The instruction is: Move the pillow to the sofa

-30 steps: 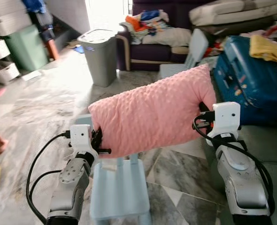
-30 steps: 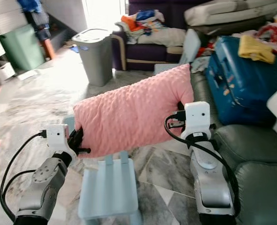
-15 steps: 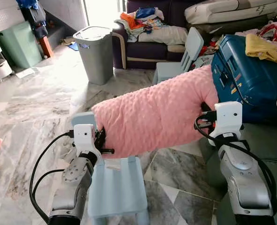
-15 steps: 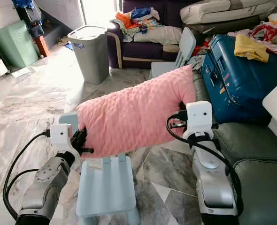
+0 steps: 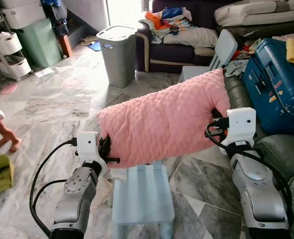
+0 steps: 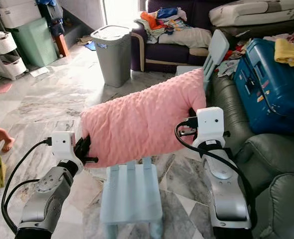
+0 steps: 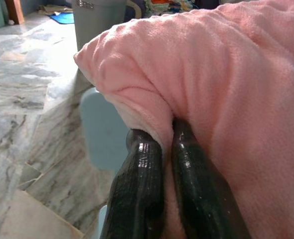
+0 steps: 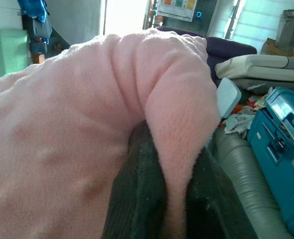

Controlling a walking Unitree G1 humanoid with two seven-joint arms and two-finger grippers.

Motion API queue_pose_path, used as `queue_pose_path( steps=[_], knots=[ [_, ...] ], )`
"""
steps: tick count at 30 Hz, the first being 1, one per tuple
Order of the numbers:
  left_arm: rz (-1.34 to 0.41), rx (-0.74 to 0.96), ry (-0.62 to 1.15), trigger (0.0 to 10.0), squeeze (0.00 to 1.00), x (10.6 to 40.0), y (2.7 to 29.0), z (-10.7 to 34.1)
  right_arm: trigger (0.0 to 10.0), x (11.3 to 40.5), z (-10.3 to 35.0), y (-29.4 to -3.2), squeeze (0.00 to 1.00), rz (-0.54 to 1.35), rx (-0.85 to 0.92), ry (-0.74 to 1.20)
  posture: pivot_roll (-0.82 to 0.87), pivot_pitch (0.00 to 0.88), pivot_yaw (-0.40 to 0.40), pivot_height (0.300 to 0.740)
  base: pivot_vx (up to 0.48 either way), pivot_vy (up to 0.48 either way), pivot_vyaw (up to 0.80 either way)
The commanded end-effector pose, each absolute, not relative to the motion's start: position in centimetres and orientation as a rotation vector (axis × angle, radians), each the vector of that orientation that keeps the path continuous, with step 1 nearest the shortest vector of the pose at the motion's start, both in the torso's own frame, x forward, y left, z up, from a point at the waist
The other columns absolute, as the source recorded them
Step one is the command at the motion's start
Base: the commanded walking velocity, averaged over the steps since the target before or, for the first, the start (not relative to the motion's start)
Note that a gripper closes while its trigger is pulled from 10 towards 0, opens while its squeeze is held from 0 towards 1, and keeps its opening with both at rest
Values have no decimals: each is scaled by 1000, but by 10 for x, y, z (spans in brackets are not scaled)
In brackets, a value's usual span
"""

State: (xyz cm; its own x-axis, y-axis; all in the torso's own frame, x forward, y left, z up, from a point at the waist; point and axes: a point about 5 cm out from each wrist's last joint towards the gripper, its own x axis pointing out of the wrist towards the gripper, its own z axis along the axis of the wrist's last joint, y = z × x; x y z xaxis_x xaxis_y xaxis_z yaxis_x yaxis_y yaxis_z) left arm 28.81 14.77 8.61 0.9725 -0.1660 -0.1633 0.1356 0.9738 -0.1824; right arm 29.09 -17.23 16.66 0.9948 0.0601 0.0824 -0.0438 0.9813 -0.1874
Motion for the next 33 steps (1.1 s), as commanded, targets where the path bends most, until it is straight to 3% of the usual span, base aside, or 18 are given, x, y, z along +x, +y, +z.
queue_pose_path(
  steps=[1, 33],
  knots=[
    [-168, -170, 156, 10000, 0, 290, 147, 93, 10000, 291, 175, -171, 0, 55, -181, -121, -69, 0, 19, 740, 0, 356, 0],
    [-189, -173, 154, 10000, 0, 291, 144, 93, 10000, 292, 178, -172, 0, 55, -187, -130, -71, 0, 19, 740, 0, 434, 0]
  ],
)
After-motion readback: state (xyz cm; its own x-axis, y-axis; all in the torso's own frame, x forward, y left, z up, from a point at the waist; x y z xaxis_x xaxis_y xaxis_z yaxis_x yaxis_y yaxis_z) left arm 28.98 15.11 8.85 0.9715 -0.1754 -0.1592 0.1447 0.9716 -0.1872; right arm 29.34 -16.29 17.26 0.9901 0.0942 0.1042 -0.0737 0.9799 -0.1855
